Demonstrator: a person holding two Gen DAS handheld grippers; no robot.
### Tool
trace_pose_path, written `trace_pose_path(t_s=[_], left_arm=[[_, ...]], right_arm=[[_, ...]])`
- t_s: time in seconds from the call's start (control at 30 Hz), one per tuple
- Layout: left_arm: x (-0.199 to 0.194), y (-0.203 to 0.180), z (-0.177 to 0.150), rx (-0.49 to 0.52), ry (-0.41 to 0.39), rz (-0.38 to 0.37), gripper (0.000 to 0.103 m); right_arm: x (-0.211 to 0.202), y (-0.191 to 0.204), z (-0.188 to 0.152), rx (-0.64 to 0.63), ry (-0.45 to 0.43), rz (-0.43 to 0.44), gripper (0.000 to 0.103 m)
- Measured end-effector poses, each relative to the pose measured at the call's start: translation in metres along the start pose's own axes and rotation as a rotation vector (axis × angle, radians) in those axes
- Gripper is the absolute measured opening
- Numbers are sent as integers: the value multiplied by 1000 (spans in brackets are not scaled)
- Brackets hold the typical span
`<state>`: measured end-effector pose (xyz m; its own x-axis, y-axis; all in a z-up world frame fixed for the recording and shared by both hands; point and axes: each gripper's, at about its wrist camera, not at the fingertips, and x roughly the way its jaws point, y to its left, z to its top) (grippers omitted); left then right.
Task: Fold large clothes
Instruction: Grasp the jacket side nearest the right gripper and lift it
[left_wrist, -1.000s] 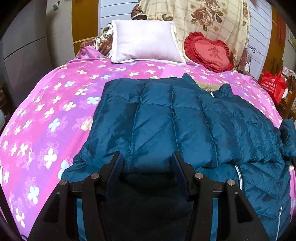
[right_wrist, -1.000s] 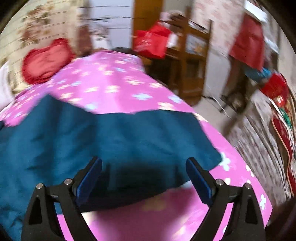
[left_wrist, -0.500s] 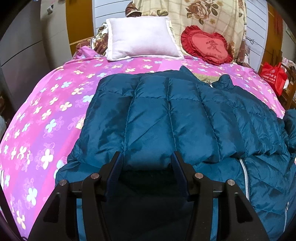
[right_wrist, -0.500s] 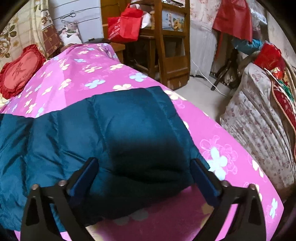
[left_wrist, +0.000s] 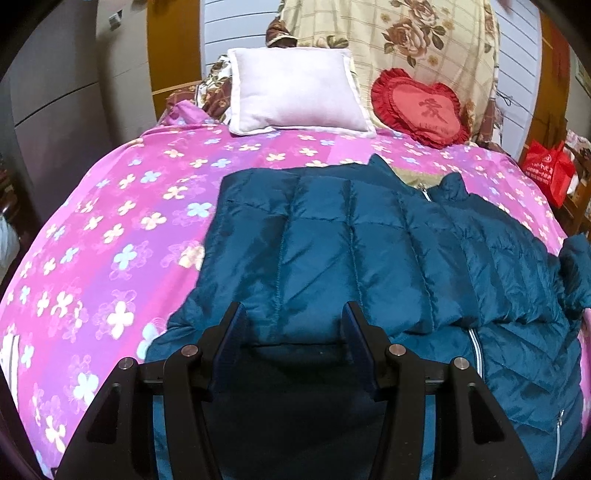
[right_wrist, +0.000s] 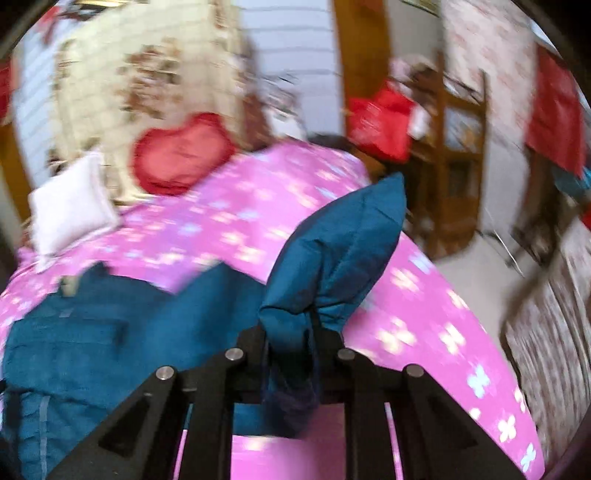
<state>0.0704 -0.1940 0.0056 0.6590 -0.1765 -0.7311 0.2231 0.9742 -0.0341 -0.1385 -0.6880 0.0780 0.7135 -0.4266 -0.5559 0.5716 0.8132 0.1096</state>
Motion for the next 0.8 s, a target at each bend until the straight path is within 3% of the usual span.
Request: trace_pose_path(t_s=[0.23,0.4,0.63,0.8], left_arm=[[-9,23,9,-82,-16,-11,35],[-7,37,11,-135,-4,-15,35],[-7,44,12,-138,-7,9,35],[-3,52,14,-156,-2,15,35]], right_arm=[[-23,144,21,-245,-19,179,17],[-13,251,16,-354,16,339,17],[30,374,-32,-431,133,506,16],[59,427,-76,-420,220,575,16]])
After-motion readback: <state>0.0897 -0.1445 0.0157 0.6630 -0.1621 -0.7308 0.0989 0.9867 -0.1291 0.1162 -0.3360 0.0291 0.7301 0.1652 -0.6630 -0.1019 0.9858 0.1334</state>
